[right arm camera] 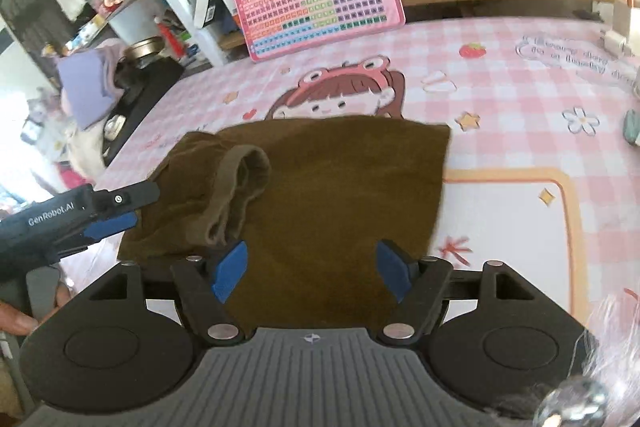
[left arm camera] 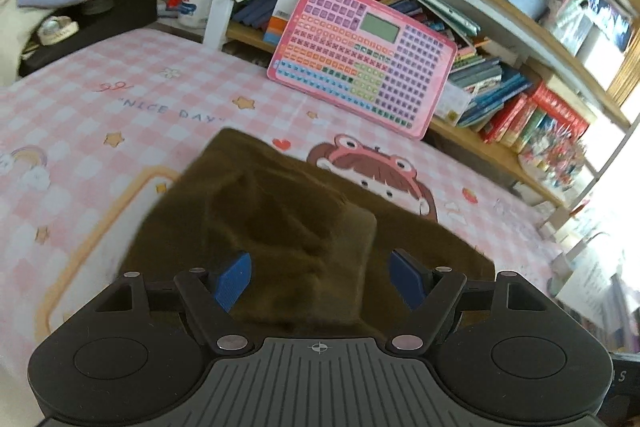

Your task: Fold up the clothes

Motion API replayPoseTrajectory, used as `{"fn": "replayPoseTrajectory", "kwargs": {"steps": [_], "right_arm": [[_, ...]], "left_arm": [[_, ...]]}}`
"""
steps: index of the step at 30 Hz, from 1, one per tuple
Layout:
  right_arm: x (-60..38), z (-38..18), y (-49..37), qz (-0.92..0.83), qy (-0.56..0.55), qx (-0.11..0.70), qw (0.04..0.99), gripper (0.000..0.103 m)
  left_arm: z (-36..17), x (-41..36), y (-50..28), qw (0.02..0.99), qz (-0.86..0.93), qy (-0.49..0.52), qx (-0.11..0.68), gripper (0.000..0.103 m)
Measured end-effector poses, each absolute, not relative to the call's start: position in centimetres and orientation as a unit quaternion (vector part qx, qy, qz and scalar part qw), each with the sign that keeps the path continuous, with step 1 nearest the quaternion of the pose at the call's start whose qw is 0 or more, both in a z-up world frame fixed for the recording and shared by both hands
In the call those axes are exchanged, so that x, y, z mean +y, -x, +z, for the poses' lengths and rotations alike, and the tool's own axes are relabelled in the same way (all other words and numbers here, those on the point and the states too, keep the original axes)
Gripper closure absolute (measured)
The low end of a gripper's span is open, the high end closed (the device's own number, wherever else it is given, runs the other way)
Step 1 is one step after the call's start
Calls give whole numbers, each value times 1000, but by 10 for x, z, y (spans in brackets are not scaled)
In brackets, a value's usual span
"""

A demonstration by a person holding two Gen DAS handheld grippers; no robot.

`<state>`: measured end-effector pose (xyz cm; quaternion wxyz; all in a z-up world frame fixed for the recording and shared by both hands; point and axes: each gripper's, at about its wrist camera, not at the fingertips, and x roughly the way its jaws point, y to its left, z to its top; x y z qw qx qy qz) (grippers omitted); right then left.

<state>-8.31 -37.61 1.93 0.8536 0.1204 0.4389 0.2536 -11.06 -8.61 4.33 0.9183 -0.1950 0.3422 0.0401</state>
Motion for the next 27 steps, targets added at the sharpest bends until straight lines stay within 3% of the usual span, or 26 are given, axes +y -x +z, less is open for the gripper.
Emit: {"fn": "replayPoseTrajectory", "kwargs": {"steps": [5,8,27], "right_arm": [[-403,10,85,268,-131,466,833,32],[-411,8,84,276,-135,476,824,32],[-439,-24,74,252,-224,564,754,32]], "left_arm": [[41,-127,135,912,65,184,361,25],[42,-141,143,911,91,162,367,19],[49,-178,178,912,145,108,368,10]]}}
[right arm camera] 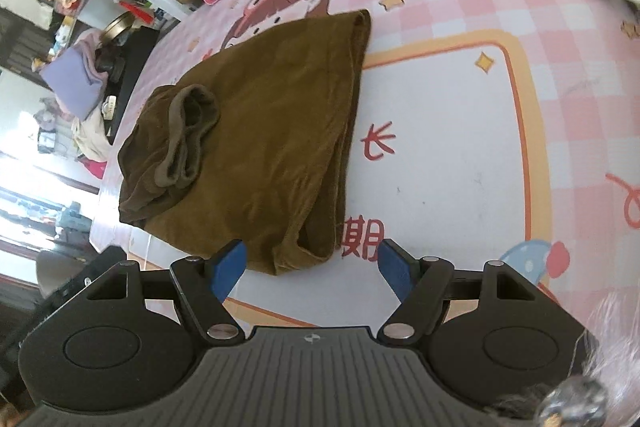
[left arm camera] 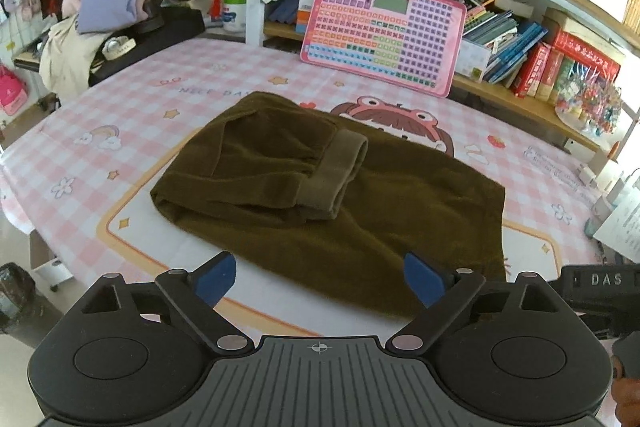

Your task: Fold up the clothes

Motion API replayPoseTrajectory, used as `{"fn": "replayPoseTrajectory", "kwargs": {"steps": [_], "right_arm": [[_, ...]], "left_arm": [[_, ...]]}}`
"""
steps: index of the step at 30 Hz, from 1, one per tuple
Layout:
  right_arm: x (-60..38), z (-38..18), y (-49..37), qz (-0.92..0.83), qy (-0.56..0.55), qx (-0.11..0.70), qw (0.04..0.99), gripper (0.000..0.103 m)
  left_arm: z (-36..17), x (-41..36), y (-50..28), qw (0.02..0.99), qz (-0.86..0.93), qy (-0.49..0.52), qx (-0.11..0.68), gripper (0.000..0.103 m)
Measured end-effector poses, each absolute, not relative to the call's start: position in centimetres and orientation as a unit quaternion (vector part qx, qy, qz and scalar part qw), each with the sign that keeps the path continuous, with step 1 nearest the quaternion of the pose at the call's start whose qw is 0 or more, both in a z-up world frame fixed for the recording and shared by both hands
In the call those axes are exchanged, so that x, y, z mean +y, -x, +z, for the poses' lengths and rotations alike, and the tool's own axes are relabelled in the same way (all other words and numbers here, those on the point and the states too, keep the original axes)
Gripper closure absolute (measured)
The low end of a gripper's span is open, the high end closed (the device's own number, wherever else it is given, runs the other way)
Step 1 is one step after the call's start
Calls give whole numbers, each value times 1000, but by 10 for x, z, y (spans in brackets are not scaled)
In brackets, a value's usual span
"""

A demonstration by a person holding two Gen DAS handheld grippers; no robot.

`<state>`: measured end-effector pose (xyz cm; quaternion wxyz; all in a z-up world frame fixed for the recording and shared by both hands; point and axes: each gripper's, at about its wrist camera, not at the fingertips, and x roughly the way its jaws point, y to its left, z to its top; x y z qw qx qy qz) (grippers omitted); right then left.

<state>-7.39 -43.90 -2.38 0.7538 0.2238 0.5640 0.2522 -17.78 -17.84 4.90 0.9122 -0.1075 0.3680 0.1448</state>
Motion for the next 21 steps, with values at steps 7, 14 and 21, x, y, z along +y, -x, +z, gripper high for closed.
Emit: {"fn": "replayPoseTrajectory", "kwargs": {"steps": [7,14,21], "right_arm": [[-441,-37,62,252,-278,587,717,57],[-434,-47,48,263,-298,593,700,82],[-439,-37,43,291,-321,574,695,85]], "left_arm": [[38,-189,175,900,158,74,400,10],[30,-208,174,901,108,45,418,10],[20,-232,166,899,78,-26,431,10]]}}
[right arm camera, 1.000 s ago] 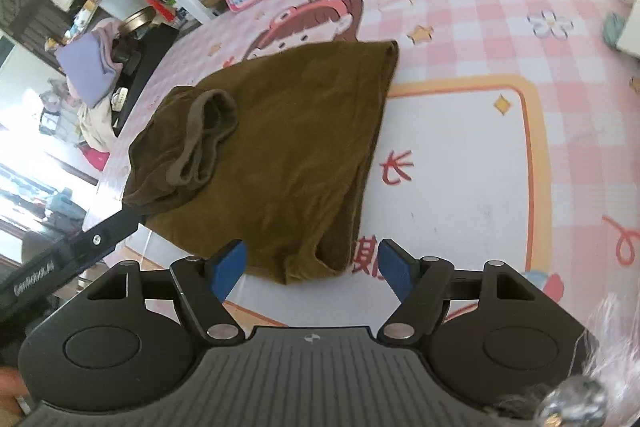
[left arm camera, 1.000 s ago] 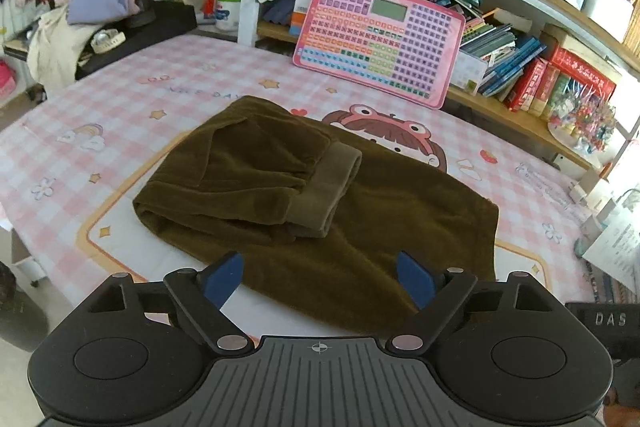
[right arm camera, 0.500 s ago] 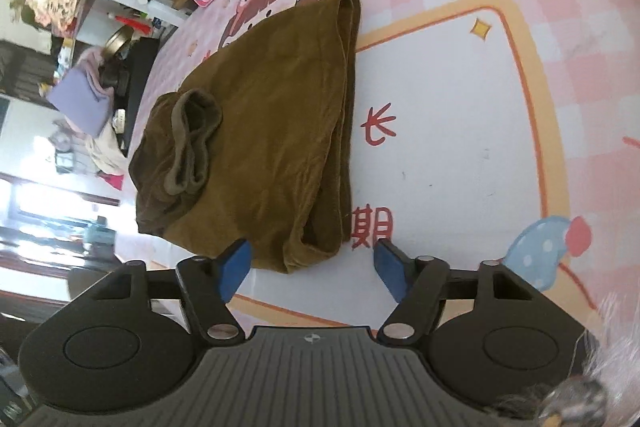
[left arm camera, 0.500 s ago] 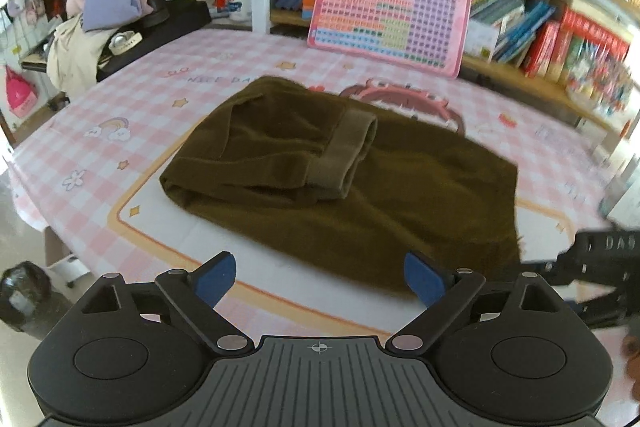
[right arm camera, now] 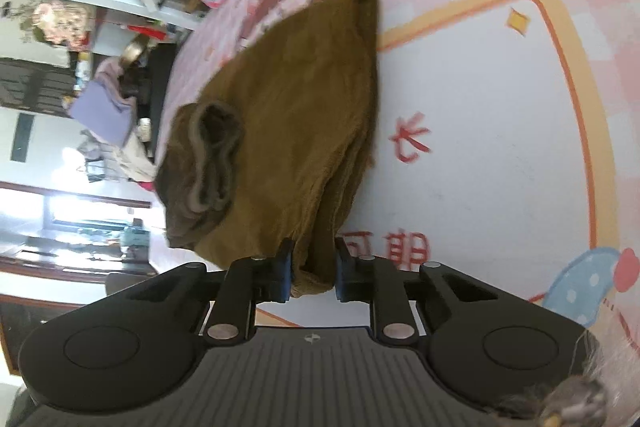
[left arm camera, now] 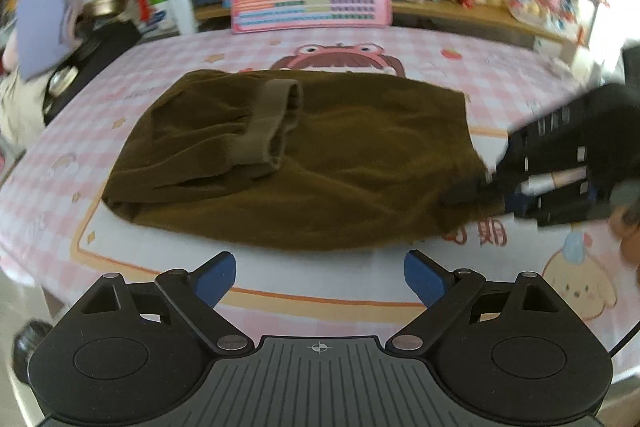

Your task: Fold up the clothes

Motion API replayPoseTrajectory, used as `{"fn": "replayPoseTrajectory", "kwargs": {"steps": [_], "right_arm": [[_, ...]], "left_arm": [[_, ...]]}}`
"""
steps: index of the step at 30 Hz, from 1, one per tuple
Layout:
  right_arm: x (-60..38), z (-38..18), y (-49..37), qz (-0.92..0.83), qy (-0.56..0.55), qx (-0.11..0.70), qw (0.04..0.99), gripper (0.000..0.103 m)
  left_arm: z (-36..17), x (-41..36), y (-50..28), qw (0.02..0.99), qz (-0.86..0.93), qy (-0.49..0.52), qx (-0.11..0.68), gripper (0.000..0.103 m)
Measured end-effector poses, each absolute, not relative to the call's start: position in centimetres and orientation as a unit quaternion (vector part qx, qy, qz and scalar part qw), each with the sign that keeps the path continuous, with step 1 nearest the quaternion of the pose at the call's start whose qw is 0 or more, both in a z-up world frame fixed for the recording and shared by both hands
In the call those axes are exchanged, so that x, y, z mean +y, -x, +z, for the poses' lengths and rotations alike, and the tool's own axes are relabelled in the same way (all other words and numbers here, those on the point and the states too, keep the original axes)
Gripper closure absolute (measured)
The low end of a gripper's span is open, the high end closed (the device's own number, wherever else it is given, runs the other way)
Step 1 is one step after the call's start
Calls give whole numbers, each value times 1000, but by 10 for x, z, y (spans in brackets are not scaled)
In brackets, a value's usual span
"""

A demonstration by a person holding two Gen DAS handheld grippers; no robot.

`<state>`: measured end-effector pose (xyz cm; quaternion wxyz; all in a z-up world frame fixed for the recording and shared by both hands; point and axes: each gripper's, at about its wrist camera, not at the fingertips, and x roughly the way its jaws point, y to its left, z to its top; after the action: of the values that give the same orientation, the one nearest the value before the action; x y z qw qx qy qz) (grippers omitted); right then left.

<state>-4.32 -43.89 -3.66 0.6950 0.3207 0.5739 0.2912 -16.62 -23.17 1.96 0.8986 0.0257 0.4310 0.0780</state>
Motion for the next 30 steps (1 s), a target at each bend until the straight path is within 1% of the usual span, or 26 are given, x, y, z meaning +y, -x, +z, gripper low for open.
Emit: {"fn": "replayPoseTrajectory", "kwargs": {"steps": [4,10,12,16,17,18,19,20,23,25,26,27,28,29,30], "right_arm": [[-438,-25,42,305,-325,560,698,85],[-438,-21,41,306,-329,559,696,85],[-436,-19,41,310,-327,559,696,85],[-434,-16,41,317,-323,560,694,85],[-433,-15,40,318,-322,561,694,85],[-433,-14,40,319,-320,561,694,85],[-433,-13,39,321,-318,561,694,85],[-433,-12,39,321,-316,561,694,85],[-433,-10,38,325,-310,559,696,85],[-434,-9,38,323,-307,558,700,84],[-435,-8,37,320,-306,558,702,81],[-437,-7,36,316,-304,555,707,80],[-440,-6,35,312,-306,551,711,77],[-445,-5,33,309,-310,547,714,67],[-449,-5,31,304,-315,544,716,61]], "left_arm": [[16,-246,159,900,61,-62,426,10],[10,-268,149,901,26,-114,419,11],[8,-276,145,901,19,-143,410,11],[-4,-296,135,891,5,-236,387,11],[-9,-300,131,887,3,-257,385,15],[-13,-303,128,881,0,-278,382,22],[-17,-306,124,877,0,-296,379,25],[-20,-308,122,875,3,-305,375,32],[-22,-311,114,878,14,-310,364,36],[-24,-311,110,878,12,-319,356,55],[-25,-311,108,878,11,-323,352,71],[-27,-311,106,878,5,-327,350,83],[-30,-309,104,877,-6,-328,349,88],[-32,-308,103,877,-15,-329,349,94],[-33,-307,103,878,-19,-327,349,98]]}}
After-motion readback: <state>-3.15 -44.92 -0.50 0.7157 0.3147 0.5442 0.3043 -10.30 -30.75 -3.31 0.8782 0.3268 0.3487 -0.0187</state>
